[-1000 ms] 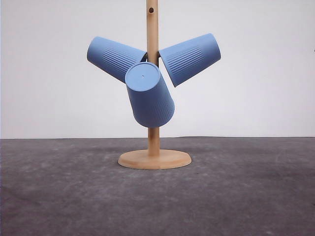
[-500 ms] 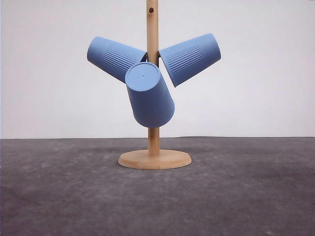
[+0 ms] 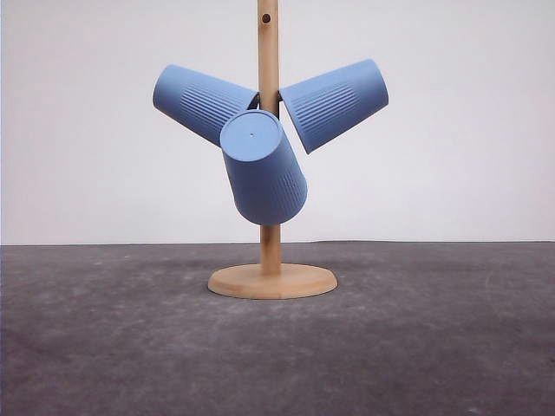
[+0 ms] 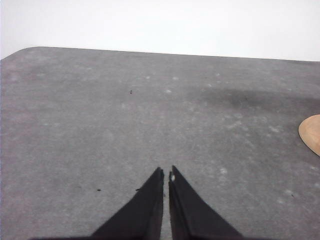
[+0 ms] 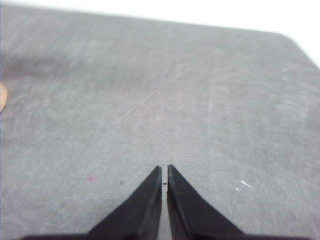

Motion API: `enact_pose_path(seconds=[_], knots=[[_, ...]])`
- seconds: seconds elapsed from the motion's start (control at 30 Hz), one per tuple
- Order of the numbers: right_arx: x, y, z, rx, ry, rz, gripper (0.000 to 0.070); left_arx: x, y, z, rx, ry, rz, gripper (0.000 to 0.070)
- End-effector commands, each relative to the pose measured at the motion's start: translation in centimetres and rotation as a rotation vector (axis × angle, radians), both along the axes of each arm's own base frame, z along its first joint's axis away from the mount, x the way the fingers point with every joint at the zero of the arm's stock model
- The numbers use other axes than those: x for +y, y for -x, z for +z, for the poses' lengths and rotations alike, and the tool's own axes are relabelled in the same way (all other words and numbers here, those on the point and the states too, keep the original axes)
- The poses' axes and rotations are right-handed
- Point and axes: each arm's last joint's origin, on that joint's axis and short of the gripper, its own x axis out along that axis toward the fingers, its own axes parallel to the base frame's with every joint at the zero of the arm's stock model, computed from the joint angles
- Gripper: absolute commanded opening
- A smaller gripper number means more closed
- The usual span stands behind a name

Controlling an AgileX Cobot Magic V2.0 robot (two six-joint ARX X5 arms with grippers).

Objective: Place three cups

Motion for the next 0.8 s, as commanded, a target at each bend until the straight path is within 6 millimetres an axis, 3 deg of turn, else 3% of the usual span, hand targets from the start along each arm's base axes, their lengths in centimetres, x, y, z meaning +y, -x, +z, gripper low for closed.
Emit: enact_pose_path(seconds=[0.0,0.33,0.77], knots=[[-0.1,0.2,-0.5,-0.032,-0.032,-0.022,0.0013,0.0,-0.1,-0.3,0.0,0.003,0.005,0.0],[-0.5,0.0,-4.6,-0.159,-0.068,-0.063,0.0013,0.0,-0.1,-0.3,0.0,0.002,0.005,0.0],[-0.6,0.0,-4.6,-0.157,-0.069,-0.073,0.0013,0.0,-0.1,-0.3,-0.001,0.002,0.005,0.0]])
